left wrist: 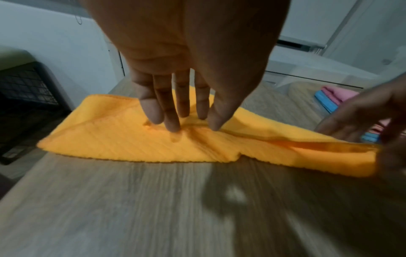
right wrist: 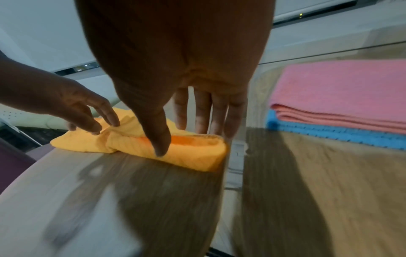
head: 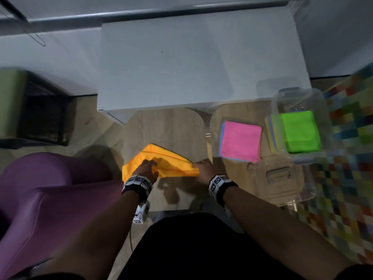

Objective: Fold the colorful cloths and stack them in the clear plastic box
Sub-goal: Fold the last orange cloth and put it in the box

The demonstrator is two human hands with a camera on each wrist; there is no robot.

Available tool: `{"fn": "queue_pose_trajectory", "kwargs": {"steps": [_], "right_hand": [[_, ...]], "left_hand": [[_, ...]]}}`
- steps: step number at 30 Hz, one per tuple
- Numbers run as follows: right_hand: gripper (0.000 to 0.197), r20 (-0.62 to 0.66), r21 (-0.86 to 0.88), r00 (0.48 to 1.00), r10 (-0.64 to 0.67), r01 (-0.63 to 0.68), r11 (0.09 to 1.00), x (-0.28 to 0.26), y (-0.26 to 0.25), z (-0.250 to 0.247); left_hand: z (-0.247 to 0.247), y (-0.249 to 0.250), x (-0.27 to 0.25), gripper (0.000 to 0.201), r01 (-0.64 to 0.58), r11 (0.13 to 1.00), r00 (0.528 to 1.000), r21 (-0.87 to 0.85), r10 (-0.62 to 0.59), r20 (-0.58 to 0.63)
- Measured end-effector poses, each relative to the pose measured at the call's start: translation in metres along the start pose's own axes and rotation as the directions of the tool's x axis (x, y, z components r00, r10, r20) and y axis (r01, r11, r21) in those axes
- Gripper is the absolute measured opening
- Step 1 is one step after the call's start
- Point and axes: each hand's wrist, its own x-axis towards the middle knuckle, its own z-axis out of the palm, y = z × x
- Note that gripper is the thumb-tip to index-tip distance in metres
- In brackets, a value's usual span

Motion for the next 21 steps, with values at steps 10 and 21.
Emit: {"fn": "queue_pose_trajectory", "kwargs": {"steps": [10,21], "right_hand": [[0.023,-0.073,0.395,0.960,0.269,-0.220,0.892,0.012,-0.030,0.019],[0.030,-0.407,0.689,0.875,0.263,0.104,0.718,0.031,-0.092,-0.115]], "left_hand": [[-0.007,-0.008,0.003,0.082,-0.132,0.990,0.991,0.048,0.132,0.010],[-0.086,0.031,0.018,0.027,-0.382,0.908,0.905,-0.173,0.329,-0.271]]}}
